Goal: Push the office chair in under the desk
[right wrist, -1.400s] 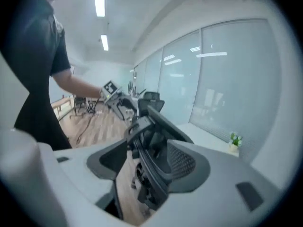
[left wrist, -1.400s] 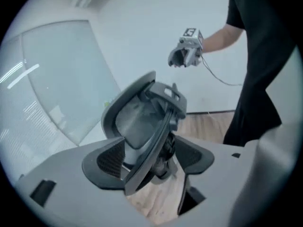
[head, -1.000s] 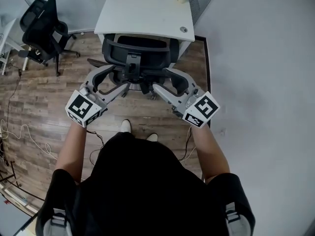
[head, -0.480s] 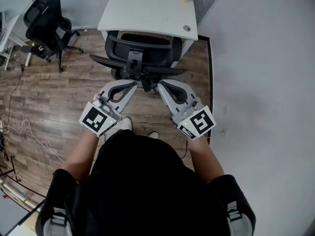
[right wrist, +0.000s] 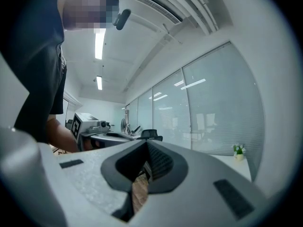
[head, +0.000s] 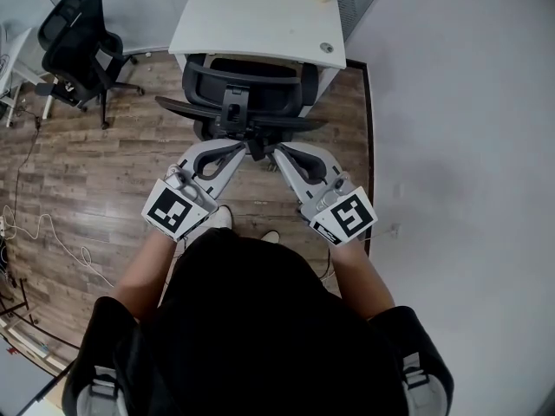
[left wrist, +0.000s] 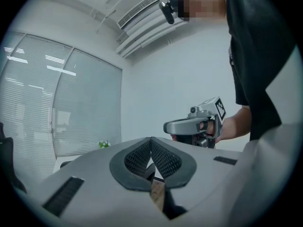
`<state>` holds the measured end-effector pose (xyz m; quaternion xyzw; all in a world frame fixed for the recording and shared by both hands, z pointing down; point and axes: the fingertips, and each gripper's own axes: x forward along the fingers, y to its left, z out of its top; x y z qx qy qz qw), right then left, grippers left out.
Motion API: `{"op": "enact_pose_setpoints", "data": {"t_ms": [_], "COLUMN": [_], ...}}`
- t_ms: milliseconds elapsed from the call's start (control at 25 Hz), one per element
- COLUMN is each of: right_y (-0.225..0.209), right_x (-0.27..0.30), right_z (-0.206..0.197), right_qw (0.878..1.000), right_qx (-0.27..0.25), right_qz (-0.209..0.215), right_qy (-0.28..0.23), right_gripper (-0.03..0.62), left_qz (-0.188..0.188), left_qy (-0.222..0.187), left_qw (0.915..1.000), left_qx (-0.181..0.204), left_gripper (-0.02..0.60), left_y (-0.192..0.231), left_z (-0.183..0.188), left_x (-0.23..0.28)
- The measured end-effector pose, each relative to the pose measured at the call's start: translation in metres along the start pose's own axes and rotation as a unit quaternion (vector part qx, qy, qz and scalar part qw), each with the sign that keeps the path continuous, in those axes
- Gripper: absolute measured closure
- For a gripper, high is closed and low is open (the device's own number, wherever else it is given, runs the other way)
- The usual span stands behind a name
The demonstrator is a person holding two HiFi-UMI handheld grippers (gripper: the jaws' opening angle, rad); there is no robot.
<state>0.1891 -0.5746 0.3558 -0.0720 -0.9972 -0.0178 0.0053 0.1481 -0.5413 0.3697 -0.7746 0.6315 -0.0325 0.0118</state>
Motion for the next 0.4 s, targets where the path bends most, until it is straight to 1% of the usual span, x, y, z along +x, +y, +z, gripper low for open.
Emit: {"op": "enact_pose_setpoints", "data": {"t_ms": [200, 400], "right_y": [0.0004, 0.0021], "right_x": [0.0014, 0.0020], "right_z": [0.0012, 0.0031], "right_qw": [1.000, 1.000], "right_qx": [-0.001, -0.003], "right_qz": [0.006, 0.012], "right_qy": [0.002, 0.001], "right_gripper": [0.591, 0.591], "left_qz": [0.000, 0.004], "left_qy": [-0.002, -0.004], "left_qw": [1.0000, 1.0000], "left_qx": [0.003, -0.003], "left_gripper": [0.588, 0.588], "left_y": [0.0022, 0.0032], "left_z": [-0.0008, 0.0027], "left_x": [0.0021, 0.0020]}}
